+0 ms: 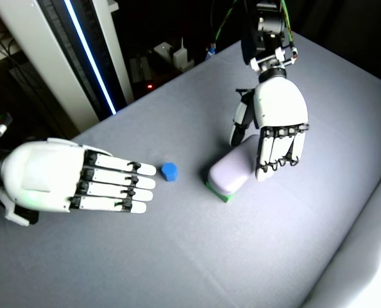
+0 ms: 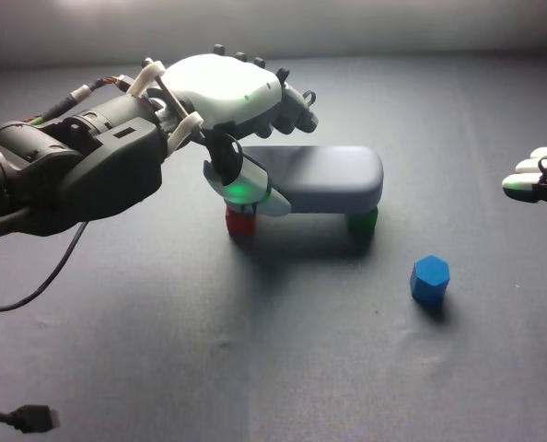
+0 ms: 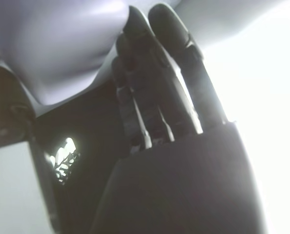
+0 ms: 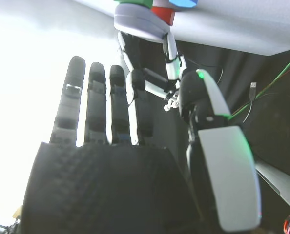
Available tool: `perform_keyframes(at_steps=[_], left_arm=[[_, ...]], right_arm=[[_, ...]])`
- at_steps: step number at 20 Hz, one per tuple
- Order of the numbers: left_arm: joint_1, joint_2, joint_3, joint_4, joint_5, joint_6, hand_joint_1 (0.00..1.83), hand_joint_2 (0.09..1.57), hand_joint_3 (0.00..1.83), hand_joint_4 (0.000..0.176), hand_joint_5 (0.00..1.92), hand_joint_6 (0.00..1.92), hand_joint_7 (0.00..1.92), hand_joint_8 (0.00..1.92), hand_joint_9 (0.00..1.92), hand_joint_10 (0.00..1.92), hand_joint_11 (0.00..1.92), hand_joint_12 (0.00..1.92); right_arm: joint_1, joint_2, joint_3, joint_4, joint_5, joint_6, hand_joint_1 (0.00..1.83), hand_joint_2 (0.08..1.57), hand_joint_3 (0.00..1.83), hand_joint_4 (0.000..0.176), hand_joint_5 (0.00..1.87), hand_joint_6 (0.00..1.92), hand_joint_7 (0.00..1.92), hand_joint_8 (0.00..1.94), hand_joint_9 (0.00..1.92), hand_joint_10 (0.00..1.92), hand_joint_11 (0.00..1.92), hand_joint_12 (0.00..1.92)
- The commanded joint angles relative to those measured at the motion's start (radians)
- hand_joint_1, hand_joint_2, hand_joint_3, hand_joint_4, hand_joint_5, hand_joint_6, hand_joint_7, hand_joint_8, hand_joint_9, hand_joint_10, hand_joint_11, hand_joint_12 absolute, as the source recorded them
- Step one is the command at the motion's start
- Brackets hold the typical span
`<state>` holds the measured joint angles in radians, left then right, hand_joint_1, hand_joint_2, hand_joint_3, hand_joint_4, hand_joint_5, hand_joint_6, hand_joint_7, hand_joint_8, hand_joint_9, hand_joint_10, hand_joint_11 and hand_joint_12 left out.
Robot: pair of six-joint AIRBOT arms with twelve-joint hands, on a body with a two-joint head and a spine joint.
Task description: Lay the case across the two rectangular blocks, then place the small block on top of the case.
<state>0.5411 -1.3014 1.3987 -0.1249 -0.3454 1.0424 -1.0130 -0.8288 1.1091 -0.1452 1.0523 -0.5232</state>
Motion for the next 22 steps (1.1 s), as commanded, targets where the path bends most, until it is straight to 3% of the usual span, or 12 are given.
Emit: perform_keyframes(at_steps=[1, 4, 5, 7, 10, 11, 13, 14, 17, 19, 20, 22], left_arm=[[-0.005, 0.008, -0.004, 0.001, -0.12, 0.0, 0.91, 0.88, 0.0, 0.0, 0.57, 0.0, 0.69, 0.0, 0.85, 0.0, 0.56, 1.04], [0.007, 0.046, -0.048, -0.008, -0.183, 0.0, 0.89, 0.87, 0.0, 0.002, 0.52, 0.0, 0.64, 0.0, 0.82, 0.0, 0.52, 1.04], [0.013, 0.068, -0.074, -0.008, -0.215, 0.0, 0.92, 0.87, 0.0, 0.0, 0.49, 0.0, 0.56, 0.0, 0.67, 0.0, 0.34, 1.08], [0.031, 0.117, -0.13, -0.007, -0.296, 0.001, 0.91, 0.86, 0.0, 0.0, 0.47, 0.0, 0.52, 0.0, 0.64, 0.0, 0.32, 1.08], [0.093, 0.23, -0.247, 0.0, -0.471, -0.002, 0.88, 0.88, 0.01, 0.0, 0.43, 0.0, 0.46, 0.0, 0.51, 0.0, 0.14, 1.11], [0.115, 0.267, -0.281, 0.007, -0.518, -0.006, 0.8, 0.92, 0.01, 0.043, 0.38, 0.0, 0.41, 0.0, 0.41, 0.0, 0.03, 1.05], [0.165, 0.333, -0.337, 0.01, -0.62, -0.02, 0.69, 0.88, 0.0, 0.092, 0.37, 0.0, 0.38, 0.0, 0.34, 0.0, 0.0, 0.94], [0.191, 0.359, -0.358, 0.01, -0.666, -0.031, 0.69, 0.89, 0.0, 0.059, 0.37, 0.0, 0.38, 0.0, 0.33, 0.0, 0.0, 0.93], [0.263, 0.421, -0.411, -0.001, -0.773, -0.051, 0.77, 0.88, 0.0, 0.0, 0.42, 0.01, 0.42, 0.01, 0.39, 0.01, 0.0, 1.05], [0.323, 0.47, -0.455, -0.027, -0.853, -0.051, 0.75, 0.88, 0.0, 0.0, 0.43, 0.0, 0.43, 0.0, 0.4, 0.01, 0.0, 1.06], [0.379, 0.507, -0.488, -0.048, -0.917, -0.051, 0.79, 0.89, 0.0, 0.0, 0.41, 0.0, 0.43, 0.0, 0.42, 0.02, 0.0, 1.05], [0.4, 0.52, -0.499, -0.055, -0.939, -0.051, 0.8, 0.89, 0.0, 0.0, 0.41, 0.0, 0.43, 0.0, 0.42, 0.02, 0.0, 1.05]], right_arm=[[0.009, 0.003, 0.001, 0.03, 0.115, 0.007, 0.64, 1.34, 0.0, 0.0, 0.29, 0.0, 0.26, 0.0, 0.22, 0.0, 0.0, 0.7], [0.009, 0.002, 0.001, 0.03, 0.115, 0.007, 0.69, 1.33, 0.0, 0.0, 0.3, 0.0, 0.26, 0.0, 0.24, 0.0, 0.0, 0.73], [0.009, 0.002, 0.001, 0.03, 0.115, 0.008, 0.65, 1.32, 0.0, 0.0, 0.3, 0.0, 0.26, 0.0, 0.25, 0.0, 0.0, 0.79], [0.009, 0.002, 0.001, 0.03, 0.116, 0.009, 0.64, 1.32, 0.0, 0.0, 0.3, 0.0, 0.26, 0.0, 0.24, 0.0, 0.0, 0.78], [0.025, 0.002, 0.001, 0.01, 0.116, 0.01, 0.66, 1.29, 0.0, 0.0, 0.32, 0.0, 0.27, 0.0, 0.27, 0.0, 0.01, 0.83], [0.032, 0.002, 0.001, 0.001, 0.116, 0.011, 0.65, 1.28, 0.0, 0.0, 0.3, 0.0, 0.26, 0.0, 0.27, 0.0, 0.0, 0.87], [0.052, 0.002, 0.003, -0.018, 0.105, 0.011, 0.65, 1.25, 0.0, 0.0, 0.3, 0.0, 0.25, 0.0, 0.24, 0.0, 0.0, 0.82], [0.067, 0.0, 0.005, -0.031, 0.091, 0.011, 0.67, 1.2, 0.0, 0.0, 0.32, 0.0, 0.26, 0.0, 0.26, 0.01, 0.0, 0.87], [0.119, -0.026, 0.027, -0.09, 0.03, 0.032, 0.75, 1.11, 0.0, 0.007, 0.34, 0.0, 0.3, 0.01, 0.33, 0.01, 0.0, 1.01], [0.166, -0.057, 0.052, -0.153, -0.022, 0.069, 0.8, 1.1, 0.0, 0.026, 0.37, 0.0, 0.3, 0.0, 0.34, 0.01, 0.0, 1.1], [0.222, -0.094, 0.075, -0.225, -0.087, 0.099, 0.93, 1.06, 0.0, 0.022, 0.41, 0.0, 0.35, 0.0, 0.43, 0.02, 0.05, 1.26], [0.239, -0.112, 0.088, -0.253, -0.111, 0.115, 0.97, 1.05, 0.0, 0.01, 0.44, 0.0, 0.37, 0.0, 0.47, 0.02, 0.1, 1.26]])
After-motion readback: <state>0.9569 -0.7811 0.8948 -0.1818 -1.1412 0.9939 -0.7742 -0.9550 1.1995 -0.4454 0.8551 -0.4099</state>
